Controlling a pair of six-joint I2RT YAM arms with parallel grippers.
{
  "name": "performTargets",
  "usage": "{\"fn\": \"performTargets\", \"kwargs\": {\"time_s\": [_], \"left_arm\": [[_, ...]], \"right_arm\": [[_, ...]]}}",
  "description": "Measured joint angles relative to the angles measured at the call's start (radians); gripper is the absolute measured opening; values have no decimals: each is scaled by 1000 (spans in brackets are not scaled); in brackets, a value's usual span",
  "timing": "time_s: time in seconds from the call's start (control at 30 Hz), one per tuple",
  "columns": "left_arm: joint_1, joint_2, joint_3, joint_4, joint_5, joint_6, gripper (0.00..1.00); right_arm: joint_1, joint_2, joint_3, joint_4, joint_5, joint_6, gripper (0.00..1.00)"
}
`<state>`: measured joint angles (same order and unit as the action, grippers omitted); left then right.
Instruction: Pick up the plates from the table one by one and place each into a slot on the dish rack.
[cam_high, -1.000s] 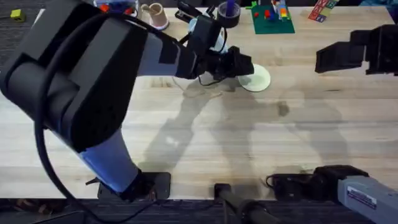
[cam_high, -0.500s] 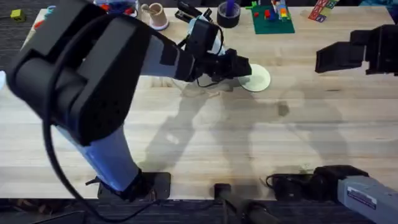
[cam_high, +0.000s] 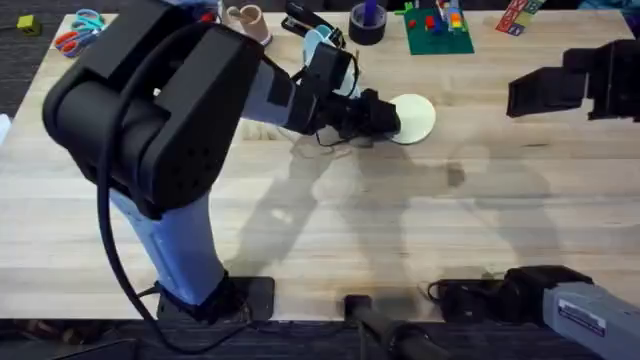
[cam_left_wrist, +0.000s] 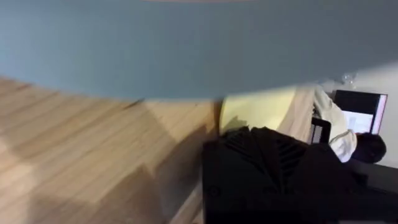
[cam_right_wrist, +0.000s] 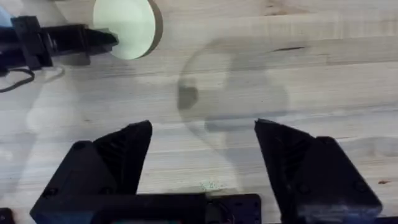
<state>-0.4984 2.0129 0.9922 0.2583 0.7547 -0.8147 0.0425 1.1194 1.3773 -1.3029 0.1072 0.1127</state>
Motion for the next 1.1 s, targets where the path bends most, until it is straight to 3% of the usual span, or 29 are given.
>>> {"fn": "performTargets", "kwargs": {"time_s": [0.67,0.9,1.1], "left_arm": [[0,0,1,-4,0,7,42],[0,0,1,-4,-3,6,43],[0,0,1,-4,-3,7,41]], "right_arm": [[0,0,0,2,-10,0,995],[-3,12,0,50,-94,-1,995],[-54,109,0,100,-218,-13,995]]}}
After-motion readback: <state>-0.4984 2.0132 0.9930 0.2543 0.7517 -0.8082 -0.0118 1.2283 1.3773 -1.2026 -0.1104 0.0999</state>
